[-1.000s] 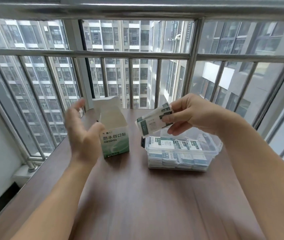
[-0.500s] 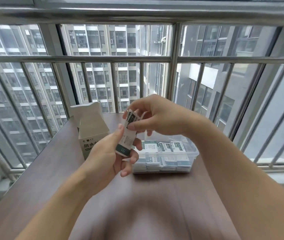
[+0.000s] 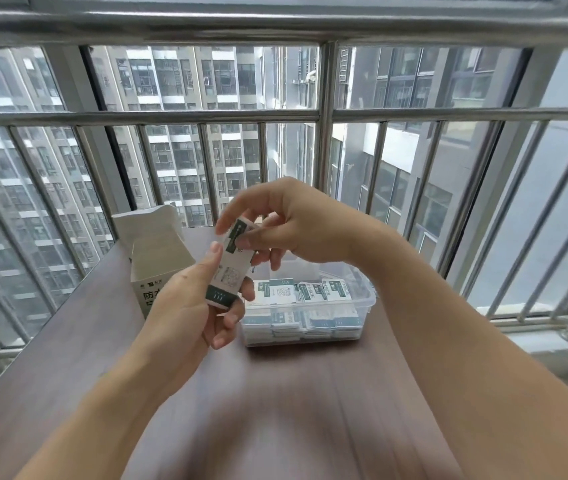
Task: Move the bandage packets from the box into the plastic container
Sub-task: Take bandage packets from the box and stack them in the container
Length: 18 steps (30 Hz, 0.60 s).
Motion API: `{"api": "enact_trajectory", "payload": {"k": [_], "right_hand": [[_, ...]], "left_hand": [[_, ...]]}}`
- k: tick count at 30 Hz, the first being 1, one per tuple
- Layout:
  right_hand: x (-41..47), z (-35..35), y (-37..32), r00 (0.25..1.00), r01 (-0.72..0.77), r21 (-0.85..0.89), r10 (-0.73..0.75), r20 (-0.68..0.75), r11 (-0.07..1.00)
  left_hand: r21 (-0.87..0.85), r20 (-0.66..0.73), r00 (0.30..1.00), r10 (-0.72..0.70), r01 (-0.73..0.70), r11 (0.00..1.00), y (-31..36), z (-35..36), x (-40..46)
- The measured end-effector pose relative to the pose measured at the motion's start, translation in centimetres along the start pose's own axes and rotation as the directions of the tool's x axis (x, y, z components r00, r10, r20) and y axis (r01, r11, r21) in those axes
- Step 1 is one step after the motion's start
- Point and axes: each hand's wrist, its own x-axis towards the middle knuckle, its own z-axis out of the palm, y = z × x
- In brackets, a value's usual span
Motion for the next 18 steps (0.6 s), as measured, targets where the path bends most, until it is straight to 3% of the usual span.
{"api": "enact_trajectory", "payload": {"k": [6,9,11,14,16,18], "right_hand": [[-0.5,-1.2,0.8,0.999,-0.045,0.084,0.043,0.025,0.995],[-1.7,-3.7,2.1,0.986,-0.164,0.23,0.153,0.063,0.959],[-2.5,-5.4,3.3,0.966,-0.259,0.237,0.257,0.038,0.937],[-2.9,-6.3,4.7,0.925,-0.379,-0.023,0.378,-0.05,0.925],[-2.5,-5.7,4.6,0.909,-0.414,-0.242,0.413,-0.058,0.877],[-1.9,-4.8,4.2,0.895,-0.425,-0.378,0.445,-0.037,0.823]], "left_hand": [[-0.04,0.021,1.0,0.021,-0.02,0.999,-0.3,-0.3,0.4],[0.126,0.006,0.987,0.16,-0.159,0.979,-0.7,-1.1,0.9],[0.432,-0.027,0.908,0.418,-0.366,0.824,-1.3,-1.9,1.1],[0.776,0.067,0.72,0.69,-0.473,0.418,-1.9,-2.4,1.2],[0.836,0.089,0.701,0.707,-0.438,0.33,-2.1,-2.3,1.2],[0.838,0.073,0.738,0.67,-0.41,0.36,-2.4,-2.6,1.5]]}}
